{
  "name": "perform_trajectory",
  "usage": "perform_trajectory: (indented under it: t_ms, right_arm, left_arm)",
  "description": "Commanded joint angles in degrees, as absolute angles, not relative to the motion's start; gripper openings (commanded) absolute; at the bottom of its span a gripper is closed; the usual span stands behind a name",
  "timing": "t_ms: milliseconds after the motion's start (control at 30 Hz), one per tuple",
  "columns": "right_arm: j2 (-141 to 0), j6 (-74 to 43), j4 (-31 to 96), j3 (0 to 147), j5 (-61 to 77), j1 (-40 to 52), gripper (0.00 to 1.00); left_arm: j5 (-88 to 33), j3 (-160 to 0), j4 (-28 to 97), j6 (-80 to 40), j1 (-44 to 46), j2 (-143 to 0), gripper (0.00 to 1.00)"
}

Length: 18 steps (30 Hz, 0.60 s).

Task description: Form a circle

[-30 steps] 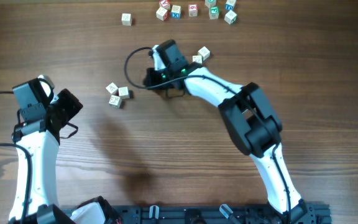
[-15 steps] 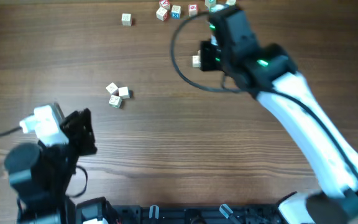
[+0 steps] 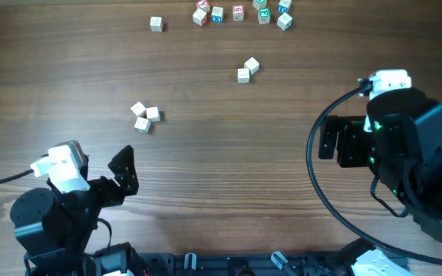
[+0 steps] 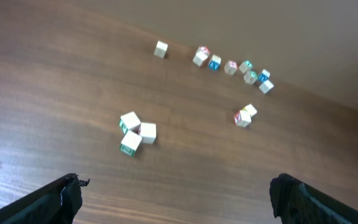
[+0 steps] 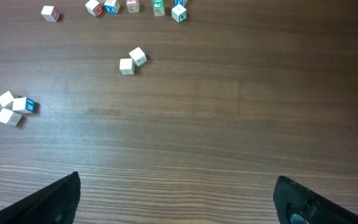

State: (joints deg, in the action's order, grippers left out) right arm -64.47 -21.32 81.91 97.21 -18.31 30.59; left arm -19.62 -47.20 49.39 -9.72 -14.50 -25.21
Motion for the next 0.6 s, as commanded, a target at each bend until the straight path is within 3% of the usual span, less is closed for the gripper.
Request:
perform_trajectory:
  t_ms: [0, 567]
  right_arm:
    - [-64.31, -20.97, 81.89, 97.49, -19.64, 30.68, 1.0]
    - [-74.96, -20.99, 81.82, 97.49, -19.64, 30.68, 1.0]
  left_arm:
    - [-19.9, -47.13, 51.0, -9.39, -14.13, -25.17, 1.0]
    - [-19.9, -47.13, 57.6, -9.39, -14.13, -25.17, 1.0]
